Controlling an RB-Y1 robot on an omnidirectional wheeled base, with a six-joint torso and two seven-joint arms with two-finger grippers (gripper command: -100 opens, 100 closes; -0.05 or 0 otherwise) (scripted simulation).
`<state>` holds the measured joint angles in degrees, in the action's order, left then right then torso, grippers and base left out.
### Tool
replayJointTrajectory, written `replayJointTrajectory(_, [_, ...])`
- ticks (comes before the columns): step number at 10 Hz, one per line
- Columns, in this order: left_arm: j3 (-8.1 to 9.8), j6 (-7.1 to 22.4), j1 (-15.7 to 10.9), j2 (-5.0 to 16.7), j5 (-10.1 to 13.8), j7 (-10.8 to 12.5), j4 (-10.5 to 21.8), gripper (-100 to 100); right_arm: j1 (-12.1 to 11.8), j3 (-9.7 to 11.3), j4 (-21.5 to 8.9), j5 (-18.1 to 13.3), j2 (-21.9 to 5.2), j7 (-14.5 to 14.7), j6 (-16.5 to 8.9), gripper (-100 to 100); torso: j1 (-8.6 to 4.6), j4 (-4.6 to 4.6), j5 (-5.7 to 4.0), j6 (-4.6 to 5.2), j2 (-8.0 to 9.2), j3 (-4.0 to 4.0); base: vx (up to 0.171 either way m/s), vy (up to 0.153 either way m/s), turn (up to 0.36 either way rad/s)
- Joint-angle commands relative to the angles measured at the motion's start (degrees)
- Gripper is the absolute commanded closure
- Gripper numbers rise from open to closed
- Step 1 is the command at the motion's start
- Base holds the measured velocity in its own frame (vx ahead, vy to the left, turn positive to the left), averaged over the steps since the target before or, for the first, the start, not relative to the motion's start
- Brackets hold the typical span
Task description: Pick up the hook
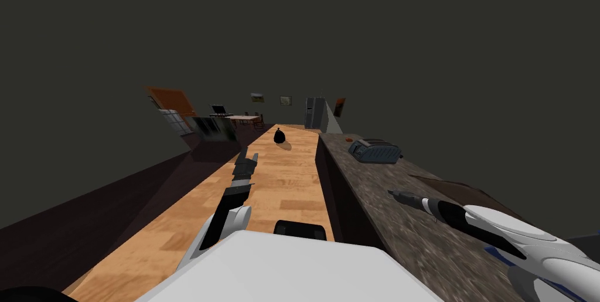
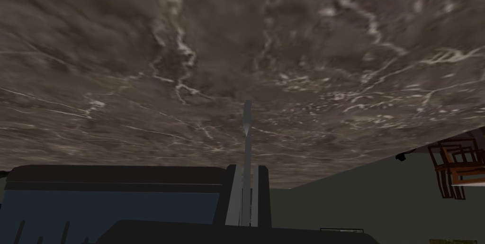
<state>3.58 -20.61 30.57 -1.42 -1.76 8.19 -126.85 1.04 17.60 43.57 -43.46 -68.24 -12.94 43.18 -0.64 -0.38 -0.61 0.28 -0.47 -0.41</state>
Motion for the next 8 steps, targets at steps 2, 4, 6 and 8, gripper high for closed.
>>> replayJointTrajectory(2, [0.0, 0.0, 0.0, 0.0, 0.0, 0.0, 0.0, 0, -2.7, -2.4, 4.4, -2.2, 0.0, -1.5, -0.8, 100, -0.04, -0.01, -0.03, 0.0, 0.03, 0.01, 0.024, -0.011, -0.034])
replayJointTrajectory(4, [0.0, 0.0, 0.0, 0.0, 0.0, 0.0, 0.0, 0, -6.0, -5.7, 7.6, -5.0, 0.1, -3.6, -1.5, 100, -0.06, -0.04, -0.09, 0.03, 0.05, 0.0, 0.033, -0.017, -0.06])
replayJointTrajectory(6, [0.0, 0.0, 0.0, 0.0, 0.0, 0.0, 0.0, 0, -8.5, -8.3, 10.5, -7.8, 0.3, -5.7, -2.3, 100, -0.02, -0.03, -0.1, -0.09, 0.04, 0.0, 0.027, -0.012, -0.027])
replayJointTrajectory(8, [0.0, 0.0, 0.0, 0.0, 0.0, 0.0, 0.0, 0, -9.3, -9.0, 12.9, -7.9, 0.3, -5.7, -2.3, 100, -0.04, -0.03, -0.08, -0.03, 0.02, -0.01, 0.028, -0.011, -0.032])
